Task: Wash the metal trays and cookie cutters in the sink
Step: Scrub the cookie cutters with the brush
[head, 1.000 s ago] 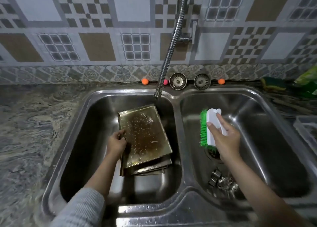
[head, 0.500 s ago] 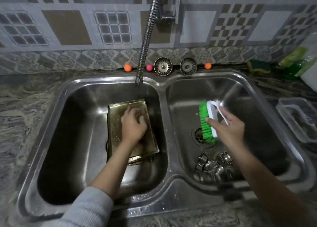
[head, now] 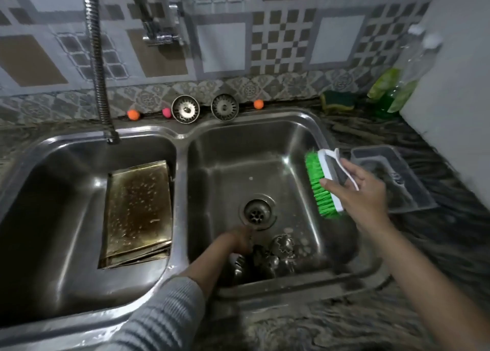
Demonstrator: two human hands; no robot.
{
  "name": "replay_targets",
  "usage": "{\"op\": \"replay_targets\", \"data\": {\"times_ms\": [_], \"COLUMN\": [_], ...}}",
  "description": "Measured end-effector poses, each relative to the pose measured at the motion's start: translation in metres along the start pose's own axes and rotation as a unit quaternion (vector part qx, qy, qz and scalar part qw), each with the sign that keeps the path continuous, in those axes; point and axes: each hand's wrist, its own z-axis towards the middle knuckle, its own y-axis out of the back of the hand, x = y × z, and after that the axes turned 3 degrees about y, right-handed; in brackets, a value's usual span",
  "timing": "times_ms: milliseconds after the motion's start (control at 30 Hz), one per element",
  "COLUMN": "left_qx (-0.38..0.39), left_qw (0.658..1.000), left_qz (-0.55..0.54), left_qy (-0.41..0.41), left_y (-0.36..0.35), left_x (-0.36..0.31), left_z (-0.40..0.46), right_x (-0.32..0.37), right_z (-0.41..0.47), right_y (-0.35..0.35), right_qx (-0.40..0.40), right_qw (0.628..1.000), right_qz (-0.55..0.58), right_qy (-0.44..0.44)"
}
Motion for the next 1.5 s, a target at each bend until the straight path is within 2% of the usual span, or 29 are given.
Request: {"op": "replay_targets", "data": {"times_ms": [167,367,500,633,767,900,1033,1133,1200,1300,1433,1500], "left_qx": [-0.033,-0.113,-0.212,-0.288,-0.306,-0.303,-0.281,-0.26,-0.25,-0.244,-0.229,-0.217], "left_qw": [0.999,0.988,0.962,0.927,0.876,0.839,0.813,0.781,0.761,0.744,0.712,0.692], "left_qz": [0.023,-0.08,-0.163,-0.242,-0.368,-0.442,-0.495,-0.551,-0.581,-0.603,-0.641,-0.661], "left_qy": [0.025,0.065,0.051,0.009,-0.06,-0.095,-0.125,-0.14,-0.144,-0.15,-0.171,-0.191], "left_y": [-0.008,-0.011,-0.005,0.01,0.018,0.021,0.022,0.021,0.021,0.021,0.021,0.022], "left_x": [-0.005,-0.007,-0.006,-0.017,-0.043,-0.068,-0.082,-0.091,-0.096,-0.097,-0.095,-0.098], "left_z": [0.014,0.015,0.01,0.002,-0.006,-0.01,-0.015,-0.019,-0.024,-0.031,-0.04,-0.044], "right_x": [-0.01,-0.011,0.004,0.003,-0.017,-0.029,-0.029,-0.025,-0.026,-0.022,0.008,0.027], "right_z": [0.022,0.044,0.068,0.079,0.073,0.075,0.087,0.091,0.092,0.092,0.077,0.063], "right_y": [0.053,0.087,0.113,0.13,0.125,0.118,0.118,0.112,0.11,0.113,0.109,0.094], "right_qx": [0.001,0.008,-0.021,0.017,0.081,0.128,0.163,0.161,0.161,0.134,0.038,0.037], "right_qw": [1.0,0.999,0.999,0.99,0.964,0.935,0.876,0.837,0.849,0.901,0.97,0.991], "right_qz": [-0.017,-0.027,-0.027,-0.142,-0.248,-0.323,-0.45,-0.517,-0.499,-0.411,-0.225,-0.1], "right_qy": [0.01,0.032,0.041,0.022,0.045,0.065,0.064,0.078,0.069,0.034,0.084,0.08]}}
